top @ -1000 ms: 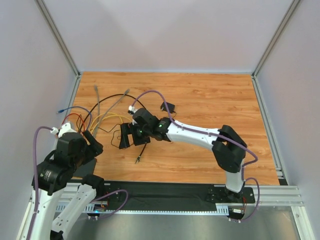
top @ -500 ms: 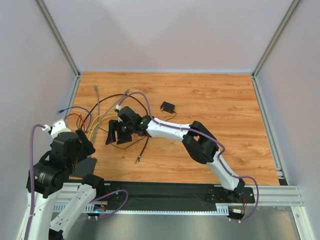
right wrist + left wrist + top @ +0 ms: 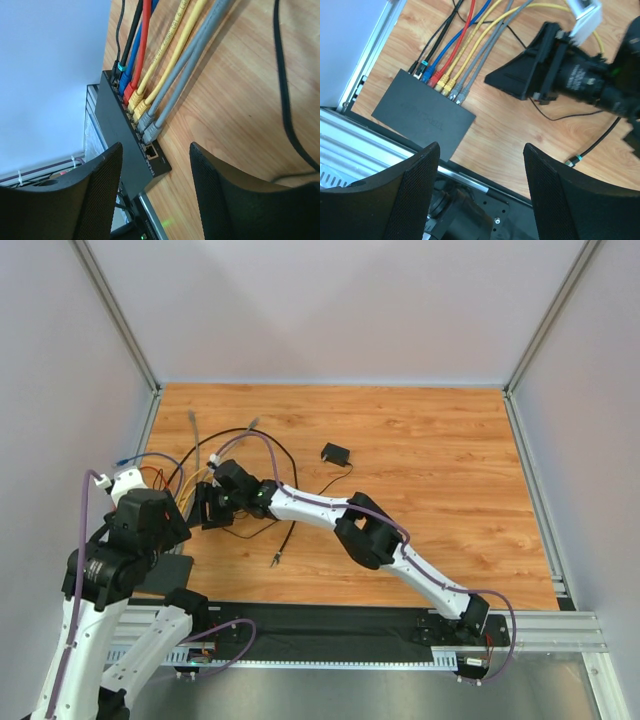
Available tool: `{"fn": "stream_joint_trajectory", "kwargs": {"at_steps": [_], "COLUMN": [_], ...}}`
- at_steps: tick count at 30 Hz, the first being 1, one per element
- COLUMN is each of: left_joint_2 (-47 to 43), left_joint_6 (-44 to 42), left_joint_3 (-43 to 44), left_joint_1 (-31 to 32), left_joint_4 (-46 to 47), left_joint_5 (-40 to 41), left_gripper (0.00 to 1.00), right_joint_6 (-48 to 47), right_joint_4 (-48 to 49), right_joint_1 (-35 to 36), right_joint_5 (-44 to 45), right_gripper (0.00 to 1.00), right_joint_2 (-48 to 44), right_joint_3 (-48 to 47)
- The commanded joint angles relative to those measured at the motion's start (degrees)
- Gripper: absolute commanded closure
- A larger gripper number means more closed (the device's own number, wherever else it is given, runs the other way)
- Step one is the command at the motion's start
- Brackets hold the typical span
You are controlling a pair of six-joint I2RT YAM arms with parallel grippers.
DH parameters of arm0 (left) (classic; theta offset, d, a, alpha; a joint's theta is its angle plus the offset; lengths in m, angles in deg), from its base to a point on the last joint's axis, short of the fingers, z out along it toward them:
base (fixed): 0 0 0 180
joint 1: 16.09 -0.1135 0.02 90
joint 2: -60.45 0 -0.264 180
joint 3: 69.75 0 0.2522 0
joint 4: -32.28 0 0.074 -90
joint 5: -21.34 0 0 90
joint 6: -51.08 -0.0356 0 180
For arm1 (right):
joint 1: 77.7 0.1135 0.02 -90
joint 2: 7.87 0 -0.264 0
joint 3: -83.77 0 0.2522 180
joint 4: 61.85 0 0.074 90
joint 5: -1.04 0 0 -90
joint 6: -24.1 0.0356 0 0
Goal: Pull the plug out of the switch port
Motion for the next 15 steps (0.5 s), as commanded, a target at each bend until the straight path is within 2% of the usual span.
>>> {"fn": "stream_joint_trajectory", "kwargs": {"at_steps": [1,15], "left_joint_2": [1.28,-0.48], "left_joint_6": [-1.64,-0.94], "left_joint_3": [3.82,4.44], "left_joint_1": [0.02,0.02], "left_joint_4": [-3.36,-4.77], "left_joint_5": [1.50,0.28], "left_gripper": [0.24,0.24], "right_joint_6": [4.57,9.32], "right_joint_4": [2.52,3.05], "right_joint_1": [1.74,3.06], "right_joint_5": [0.09,0.36], "right_gripper": [0.42,0.60], "right_joint_2": [3.78,10.02], "right_joint_3": [-4.70,-7.95]}}
